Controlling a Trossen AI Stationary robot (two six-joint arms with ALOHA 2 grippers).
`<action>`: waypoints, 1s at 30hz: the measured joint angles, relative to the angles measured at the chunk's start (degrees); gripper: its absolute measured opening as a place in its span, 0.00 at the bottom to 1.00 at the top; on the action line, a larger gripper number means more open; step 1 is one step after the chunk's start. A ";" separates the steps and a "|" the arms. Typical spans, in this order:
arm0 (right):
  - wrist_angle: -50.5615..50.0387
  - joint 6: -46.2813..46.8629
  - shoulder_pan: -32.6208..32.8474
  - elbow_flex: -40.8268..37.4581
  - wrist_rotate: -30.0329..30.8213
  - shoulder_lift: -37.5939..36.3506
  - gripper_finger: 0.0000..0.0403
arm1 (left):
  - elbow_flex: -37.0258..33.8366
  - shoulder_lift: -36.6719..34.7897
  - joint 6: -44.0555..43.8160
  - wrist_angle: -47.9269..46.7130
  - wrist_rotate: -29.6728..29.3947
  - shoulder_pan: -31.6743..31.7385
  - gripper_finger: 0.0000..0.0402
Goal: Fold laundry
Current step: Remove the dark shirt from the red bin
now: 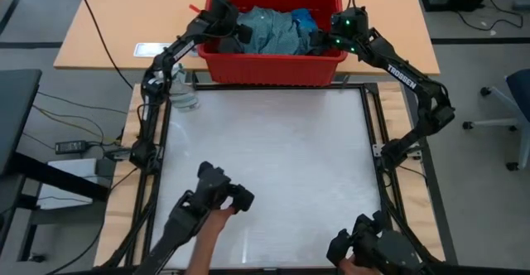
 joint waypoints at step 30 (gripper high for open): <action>0.12 0.43 -0.11 0.00 0.76 -0.02 0.22 | 7.50 -3.59 3.70 -1.53 -2.74 -1.05 0.11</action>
